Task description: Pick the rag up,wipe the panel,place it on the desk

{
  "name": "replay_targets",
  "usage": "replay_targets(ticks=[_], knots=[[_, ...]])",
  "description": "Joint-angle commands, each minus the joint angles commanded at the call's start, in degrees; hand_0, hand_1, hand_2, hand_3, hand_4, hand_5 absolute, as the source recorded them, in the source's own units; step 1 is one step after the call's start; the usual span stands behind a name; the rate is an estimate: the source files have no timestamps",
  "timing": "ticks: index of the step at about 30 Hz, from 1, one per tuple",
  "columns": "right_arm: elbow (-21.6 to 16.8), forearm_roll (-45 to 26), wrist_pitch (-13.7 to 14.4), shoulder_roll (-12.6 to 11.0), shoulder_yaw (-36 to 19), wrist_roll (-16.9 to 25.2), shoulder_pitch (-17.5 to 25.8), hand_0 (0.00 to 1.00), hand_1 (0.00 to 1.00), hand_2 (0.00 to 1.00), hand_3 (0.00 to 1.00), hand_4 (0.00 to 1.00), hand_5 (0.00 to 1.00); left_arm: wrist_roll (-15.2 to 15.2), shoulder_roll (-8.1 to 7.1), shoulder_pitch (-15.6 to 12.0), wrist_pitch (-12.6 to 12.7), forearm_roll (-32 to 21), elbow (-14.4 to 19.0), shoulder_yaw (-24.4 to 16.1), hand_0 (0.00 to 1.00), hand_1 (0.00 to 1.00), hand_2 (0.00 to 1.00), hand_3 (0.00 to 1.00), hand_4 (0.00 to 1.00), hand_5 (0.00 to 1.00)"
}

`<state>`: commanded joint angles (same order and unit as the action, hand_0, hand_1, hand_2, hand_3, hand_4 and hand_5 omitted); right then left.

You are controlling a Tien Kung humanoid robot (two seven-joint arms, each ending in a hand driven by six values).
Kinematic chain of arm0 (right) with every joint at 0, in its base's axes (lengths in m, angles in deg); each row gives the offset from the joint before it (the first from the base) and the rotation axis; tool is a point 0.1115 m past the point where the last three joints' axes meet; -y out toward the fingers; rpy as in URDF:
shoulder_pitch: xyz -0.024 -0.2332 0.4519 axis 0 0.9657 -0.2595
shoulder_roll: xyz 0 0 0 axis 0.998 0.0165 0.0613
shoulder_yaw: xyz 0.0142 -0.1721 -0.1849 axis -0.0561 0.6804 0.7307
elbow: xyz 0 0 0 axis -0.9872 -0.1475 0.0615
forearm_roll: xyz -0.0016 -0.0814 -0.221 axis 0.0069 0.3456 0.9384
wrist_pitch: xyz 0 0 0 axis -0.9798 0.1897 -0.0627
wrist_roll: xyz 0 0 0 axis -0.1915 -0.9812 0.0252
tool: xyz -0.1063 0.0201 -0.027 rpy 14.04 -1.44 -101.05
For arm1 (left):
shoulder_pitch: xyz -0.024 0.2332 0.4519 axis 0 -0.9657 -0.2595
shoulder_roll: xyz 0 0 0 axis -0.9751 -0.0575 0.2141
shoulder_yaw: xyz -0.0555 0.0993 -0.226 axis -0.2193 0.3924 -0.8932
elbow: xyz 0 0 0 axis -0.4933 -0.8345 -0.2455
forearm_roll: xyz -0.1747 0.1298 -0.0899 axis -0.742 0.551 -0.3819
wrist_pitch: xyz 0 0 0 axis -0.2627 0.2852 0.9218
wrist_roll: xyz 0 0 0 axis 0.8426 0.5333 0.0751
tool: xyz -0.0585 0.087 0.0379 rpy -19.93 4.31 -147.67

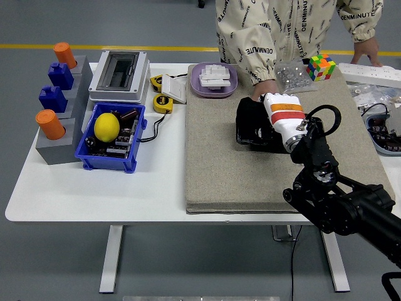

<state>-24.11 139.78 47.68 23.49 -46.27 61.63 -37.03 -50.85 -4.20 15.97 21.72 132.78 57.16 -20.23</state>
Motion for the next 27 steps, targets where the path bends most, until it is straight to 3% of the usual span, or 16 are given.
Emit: replay_targets(ticks=[9,27], knots=[[0.2,0.5,-0.2,-5.5,-3.4,0.0,2.2,0.308,0.414,0.449,0.470,0.932,0.047,0.0,0.11,0.0,0.0,0.2,0.0,-0.6,0.603,0.636,0.636,0.561,0.628,0.446],[2.4,2.1,-0.5,-14.0,-12.6,0.1,6.5,0.308,0.415,0.449,0.470,0.932,0.047,0.0,0.24,0.0,0.0,0.4,0.1,-1.1,0.603,0.635,0.637,0.562,0.631,0.448]])
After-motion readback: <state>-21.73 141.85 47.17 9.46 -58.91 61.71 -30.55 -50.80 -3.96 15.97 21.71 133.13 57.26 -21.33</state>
